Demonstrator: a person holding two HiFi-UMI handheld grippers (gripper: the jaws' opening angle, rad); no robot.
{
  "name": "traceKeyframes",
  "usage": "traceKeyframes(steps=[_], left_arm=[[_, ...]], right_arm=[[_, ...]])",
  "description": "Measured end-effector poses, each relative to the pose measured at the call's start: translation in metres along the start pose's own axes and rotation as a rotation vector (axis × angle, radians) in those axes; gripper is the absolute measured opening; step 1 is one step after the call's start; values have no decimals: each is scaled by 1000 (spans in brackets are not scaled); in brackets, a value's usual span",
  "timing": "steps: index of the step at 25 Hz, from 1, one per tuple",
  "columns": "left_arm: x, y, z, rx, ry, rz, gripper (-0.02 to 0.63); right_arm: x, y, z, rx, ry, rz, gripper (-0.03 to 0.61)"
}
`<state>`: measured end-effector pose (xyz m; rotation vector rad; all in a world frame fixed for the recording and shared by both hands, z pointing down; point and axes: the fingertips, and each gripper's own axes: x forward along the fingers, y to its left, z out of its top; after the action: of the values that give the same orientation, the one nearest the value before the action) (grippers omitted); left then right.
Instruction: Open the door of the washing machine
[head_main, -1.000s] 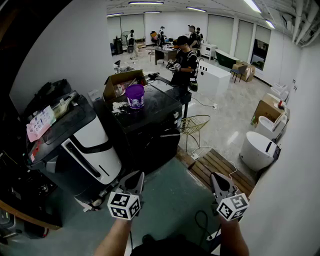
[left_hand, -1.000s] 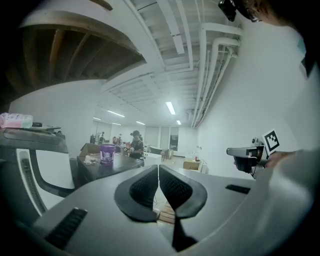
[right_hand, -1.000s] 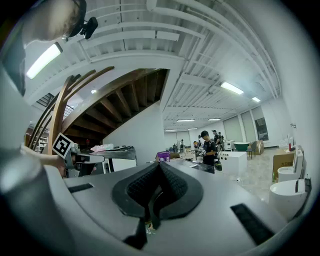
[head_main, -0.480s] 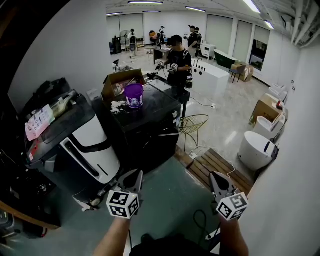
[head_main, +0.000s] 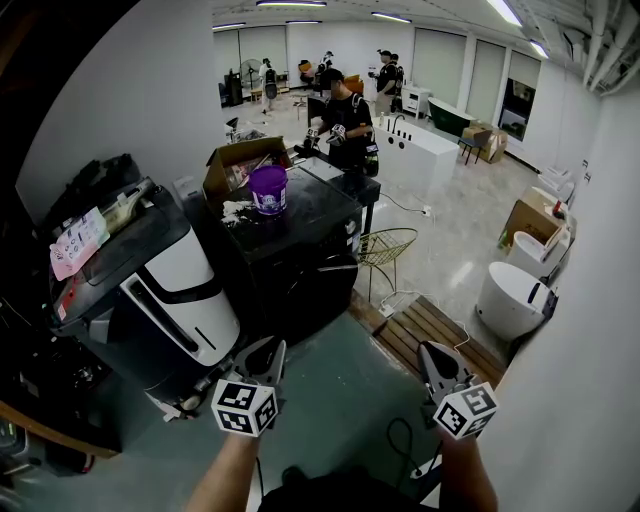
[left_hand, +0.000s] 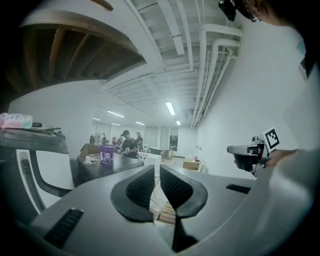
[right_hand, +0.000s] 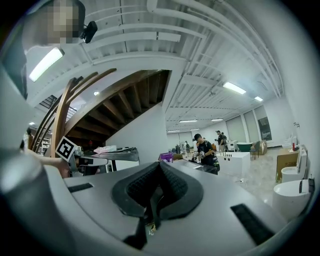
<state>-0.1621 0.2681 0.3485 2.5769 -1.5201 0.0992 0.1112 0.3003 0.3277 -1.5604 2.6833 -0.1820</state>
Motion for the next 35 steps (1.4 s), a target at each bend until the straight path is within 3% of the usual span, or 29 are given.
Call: traceKeyframes(steps=[6, 18, 29, 31, 35], left_arm=[[-1, 1, 1, 1, 2, 8, 58], [2, -7, -5, 3, 40, -29, 257], [0, -11, -12, -14, 68, -33, 357], [-2, -8, -13, -18, 70, -26, 378], [-6, -4, -15, -4, 64, -18, 407]], right_arm=[[1, 2, -1, 7, 17, 4, 53], [2, 7, -7, 13, 46, 43, 185], [-1, 15, -11, 40, 71, 81, 291], [-1, 18, -12, 45, 73, 86, 325], [1, 18, -14, 63, 70, 72, 461]])
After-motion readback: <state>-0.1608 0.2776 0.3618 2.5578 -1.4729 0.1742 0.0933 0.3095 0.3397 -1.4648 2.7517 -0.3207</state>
